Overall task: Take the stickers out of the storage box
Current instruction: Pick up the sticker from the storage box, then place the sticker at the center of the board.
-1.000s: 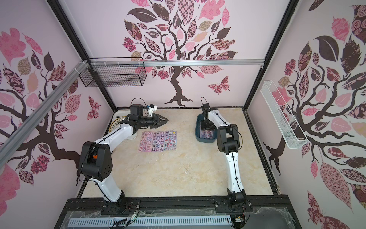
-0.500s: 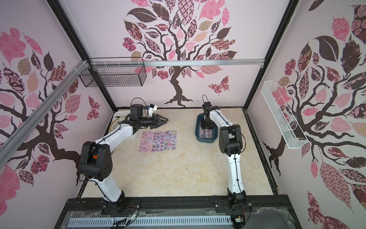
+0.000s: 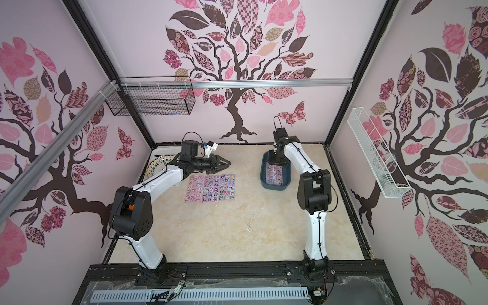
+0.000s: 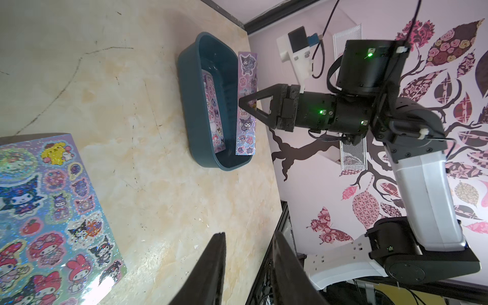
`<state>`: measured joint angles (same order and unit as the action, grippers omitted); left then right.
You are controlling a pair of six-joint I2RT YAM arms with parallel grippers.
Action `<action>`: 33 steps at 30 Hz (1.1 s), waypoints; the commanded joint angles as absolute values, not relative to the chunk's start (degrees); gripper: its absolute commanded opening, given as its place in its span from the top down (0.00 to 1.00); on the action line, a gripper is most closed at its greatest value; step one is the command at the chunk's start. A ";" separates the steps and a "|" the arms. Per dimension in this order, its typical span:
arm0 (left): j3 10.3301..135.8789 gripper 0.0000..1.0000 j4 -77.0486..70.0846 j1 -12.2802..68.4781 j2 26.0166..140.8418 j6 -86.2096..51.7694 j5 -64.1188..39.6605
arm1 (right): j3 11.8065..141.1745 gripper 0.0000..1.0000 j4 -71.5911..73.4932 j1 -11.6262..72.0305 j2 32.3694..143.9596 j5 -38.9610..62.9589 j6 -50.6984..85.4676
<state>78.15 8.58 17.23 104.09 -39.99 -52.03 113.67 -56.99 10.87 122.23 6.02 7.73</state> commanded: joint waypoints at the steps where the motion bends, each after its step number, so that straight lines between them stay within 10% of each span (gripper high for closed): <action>1: 80.13 0.65 8.98 19.42 105.32 -38.19 -54.14 | 113.33 0.66 -57.14 10.48 117.22 10.80 9.02; 17: 78.51 0.64 -4.37 23.59 108.25 -48.42 -62.09 | 99.49 0.64 -41.75 10.55 109.55 38.91 21.66; 33: 78.93 0.64 -3.15 23.99 109.25 -47.66 -61.90 | 94.46 0.64 -33.24 11.56 106.45 46.53 28.56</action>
